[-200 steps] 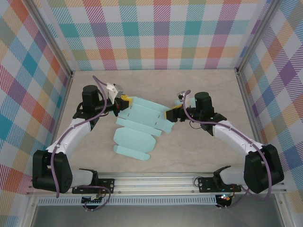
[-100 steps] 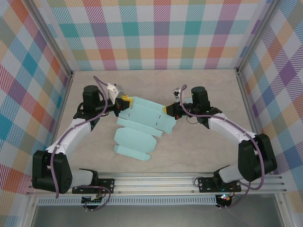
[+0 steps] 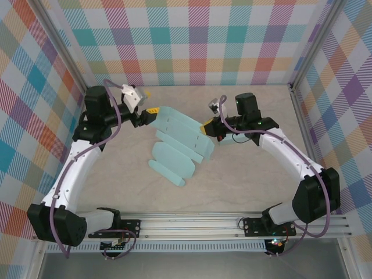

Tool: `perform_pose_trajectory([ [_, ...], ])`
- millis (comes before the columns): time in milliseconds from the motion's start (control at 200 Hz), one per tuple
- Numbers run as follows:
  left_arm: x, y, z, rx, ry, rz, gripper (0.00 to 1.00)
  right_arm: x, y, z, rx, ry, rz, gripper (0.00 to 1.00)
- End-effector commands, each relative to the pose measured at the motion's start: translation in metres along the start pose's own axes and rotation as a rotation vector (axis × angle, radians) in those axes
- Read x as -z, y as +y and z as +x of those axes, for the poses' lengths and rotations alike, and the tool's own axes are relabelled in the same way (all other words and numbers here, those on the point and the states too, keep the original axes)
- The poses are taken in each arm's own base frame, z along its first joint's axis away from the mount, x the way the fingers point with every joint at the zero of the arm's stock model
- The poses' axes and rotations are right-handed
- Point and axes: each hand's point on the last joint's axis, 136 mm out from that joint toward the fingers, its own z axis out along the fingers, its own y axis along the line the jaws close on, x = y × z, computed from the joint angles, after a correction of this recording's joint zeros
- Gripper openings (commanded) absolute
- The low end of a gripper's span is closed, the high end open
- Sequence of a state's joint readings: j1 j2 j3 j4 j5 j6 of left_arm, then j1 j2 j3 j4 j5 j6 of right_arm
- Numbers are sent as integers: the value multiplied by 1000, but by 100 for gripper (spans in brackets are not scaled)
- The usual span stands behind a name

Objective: Fold the paper box

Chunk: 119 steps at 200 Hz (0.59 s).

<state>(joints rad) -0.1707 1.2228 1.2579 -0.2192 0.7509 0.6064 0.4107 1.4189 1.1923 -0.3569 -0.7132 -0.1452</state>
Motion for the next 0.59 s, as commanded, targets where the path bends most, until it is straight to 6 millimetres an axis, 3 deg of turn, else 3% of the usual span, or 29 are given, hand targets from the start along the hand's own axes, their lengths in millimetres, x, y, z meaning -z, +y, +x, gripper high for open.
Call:
perform_pose_trajectory([
  [0, -3, -18, 4, -109, 50, 119, 65, 11, 17, -6, 93, 18, -47, 0],
  [120, -10, -25, -1, -211, 61, 166, 65, 18, 26, -14, 144, 0, -59, 0],
  [300, -21, -48, 14, -295, 158, 251, 65, 25, 33, -19, 176, -3, -54, 0],
  [590, -43, -47, 32, -377, 311, 272, 61, 27, 43, -25, 210, -1, -67, 0],
])
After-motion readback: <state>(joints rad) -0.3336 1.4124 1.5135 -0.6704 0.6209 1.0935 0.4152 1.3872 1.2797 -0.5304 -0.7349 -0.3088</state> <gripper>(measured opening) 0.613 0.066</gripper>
